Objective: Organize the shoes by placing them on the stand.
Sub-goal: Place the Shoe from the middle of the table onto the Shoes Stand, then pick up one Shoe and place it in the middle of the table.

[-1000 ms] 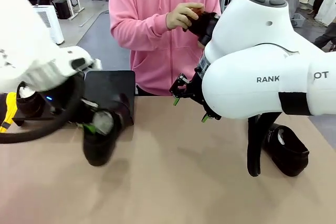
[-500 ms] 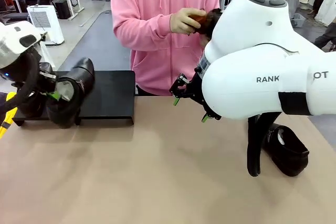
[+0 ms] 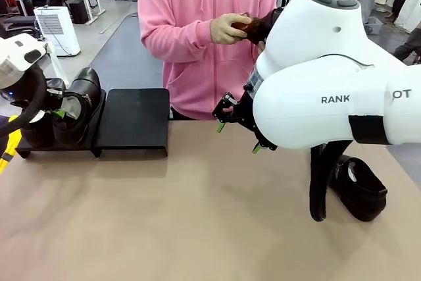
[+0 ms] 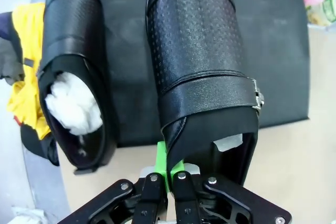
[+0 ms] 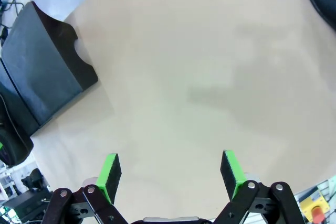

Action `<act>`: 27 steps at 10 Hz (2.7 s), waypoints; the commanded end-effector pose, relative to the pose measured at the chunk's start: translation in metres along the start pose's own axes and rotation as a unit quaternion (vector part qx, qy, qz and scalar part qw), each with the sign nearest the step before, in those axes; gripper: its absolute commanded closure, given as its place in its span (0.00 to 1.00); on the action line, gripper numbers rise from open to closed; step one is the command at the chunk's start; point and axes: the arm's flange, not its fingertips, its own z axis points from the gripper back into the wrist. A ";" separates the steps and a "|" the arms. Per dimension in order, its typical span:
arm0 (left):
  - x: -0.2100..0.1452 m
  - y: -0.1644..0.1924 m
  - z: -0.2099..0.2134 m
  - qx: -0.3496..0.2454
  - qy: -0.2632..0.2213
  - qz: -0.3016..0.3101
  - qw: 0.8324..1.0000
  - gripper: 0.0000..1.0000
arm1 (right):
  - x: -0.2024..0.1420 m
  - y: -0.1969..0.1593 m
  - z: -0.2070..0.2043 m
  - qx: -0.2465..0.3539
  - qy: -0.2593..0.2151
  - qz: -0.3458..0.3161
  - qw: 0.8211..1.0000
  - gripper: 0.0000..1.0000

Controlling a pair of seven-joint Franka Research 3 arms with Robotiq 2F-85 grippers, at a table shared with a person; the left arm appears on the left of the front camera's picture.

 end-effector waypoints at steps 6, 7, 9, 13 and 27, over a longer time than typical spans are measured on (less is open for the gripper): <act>0.019 0.023 -0.034 0.018 -0.031 0.028 0.999 1.00 | 0.002 0.002 0.001 0.009 0.007 0.005 1.000 0.00; 0.019 0.024 -0.038 0.017 -0.032 0.032 0.999 1.00 | 0.002 0.002 0.001 0.009 0.007 0.005 1.000 0.00; 0.019 0.026 -0.046 0.020 -0.037 0.036 0.998 1.00 | 0.002 0.002 0.001 0.009 0.007 0.005 1.000 0.00; 0.016 0.024 -0.051 0.023 -0.034 0.046 0.998 0.74 | 0.002 0.002 0.001 0.009 0.007 0.005 1.000 0.00; 0.015 0.023 -0.048 0.024 -0.033 0.054 0.998 0.15 | 0.002 0.002 0.001 0.009 0.007 0.005 1.000 0.00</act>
